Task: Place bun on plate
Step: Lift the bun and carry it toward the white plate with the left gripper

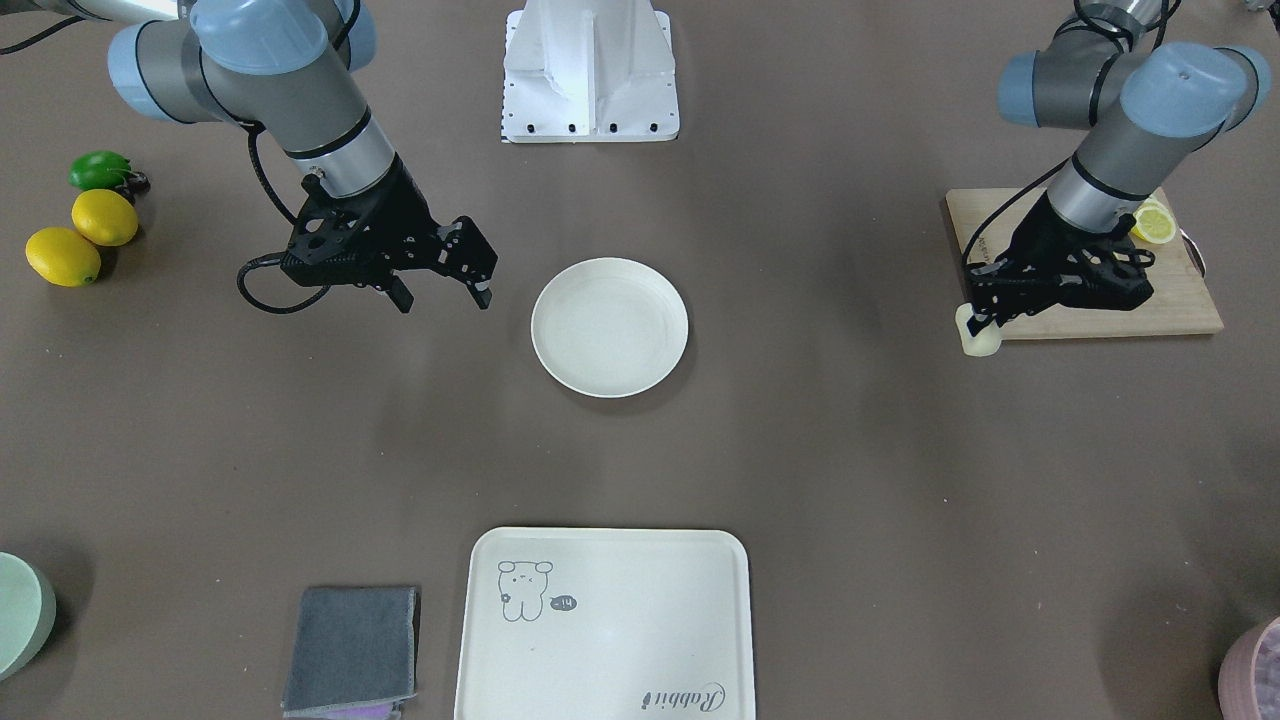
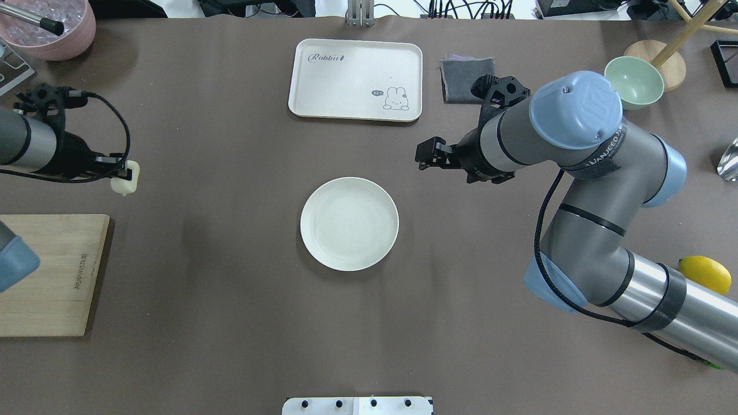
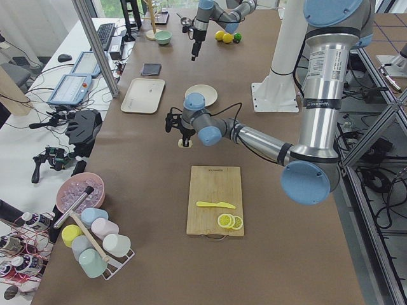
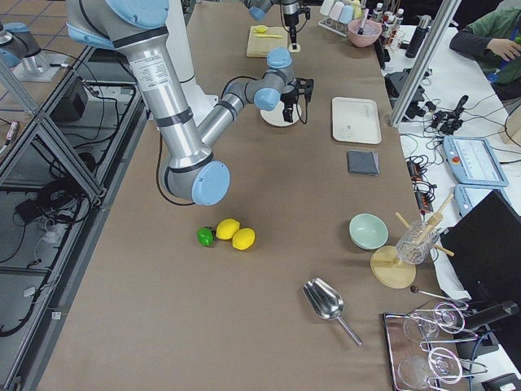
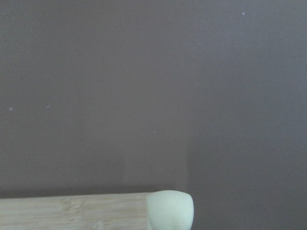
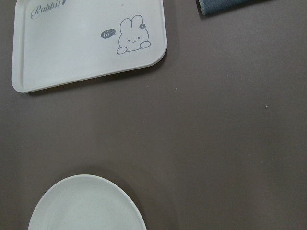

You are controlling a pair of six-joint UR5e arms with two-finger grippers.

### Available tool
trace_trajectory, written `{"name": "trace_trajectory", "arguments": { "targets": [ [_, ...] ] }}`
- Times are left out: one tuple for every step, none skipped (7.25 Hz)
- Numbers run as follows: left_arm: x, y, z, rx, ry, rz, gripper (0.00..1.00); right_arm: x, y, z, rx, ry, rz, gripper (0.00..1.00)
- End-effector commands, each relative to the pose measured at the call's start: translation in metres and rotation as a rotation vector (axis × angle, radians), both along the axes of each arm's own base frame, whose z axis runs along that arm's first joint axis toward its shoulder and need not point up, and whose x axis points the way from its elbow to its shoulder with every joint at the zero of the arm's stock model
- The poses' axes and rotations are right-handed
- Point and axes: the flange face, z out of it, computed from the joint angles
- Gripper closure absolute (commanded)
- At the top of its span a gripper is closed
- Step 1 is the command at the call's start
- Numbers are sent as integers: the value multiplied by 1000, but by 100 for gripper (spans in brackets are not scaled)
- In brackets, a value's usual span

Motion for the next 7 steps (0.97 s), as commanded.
{"name": "trace_trajectory", "arguments": {
  "targets": [
    [61, -22, -86, -47, -45, -48, 76, 1, 0, 4, -5, 5, 2, 0],
    [107, -10, -129, -66, -40, -77, 76, 1, 0, 4, -4, 5, 3, 0],
    [152, 14, -160, -101, -38, -78, 76, 1, -1, 5, -2, 8, 8, 0],
    [184, 33, -187, -107, -31, -91, 75, 2, -1, 6, -3, 10, 8, 0],
    [215, 60, -201, -123, -15, -95, 72, 7, -4, 12, -10, 15, 7, 0],
    [236, 77, -222, -124, 11, -106, 72, 20, -11, 26, 0, 34, -5, 0],
    [262, 90, -232, -144, 17, -116, 72, 49, -25, 51, 42, 71, -56, 0]
  ]
}}
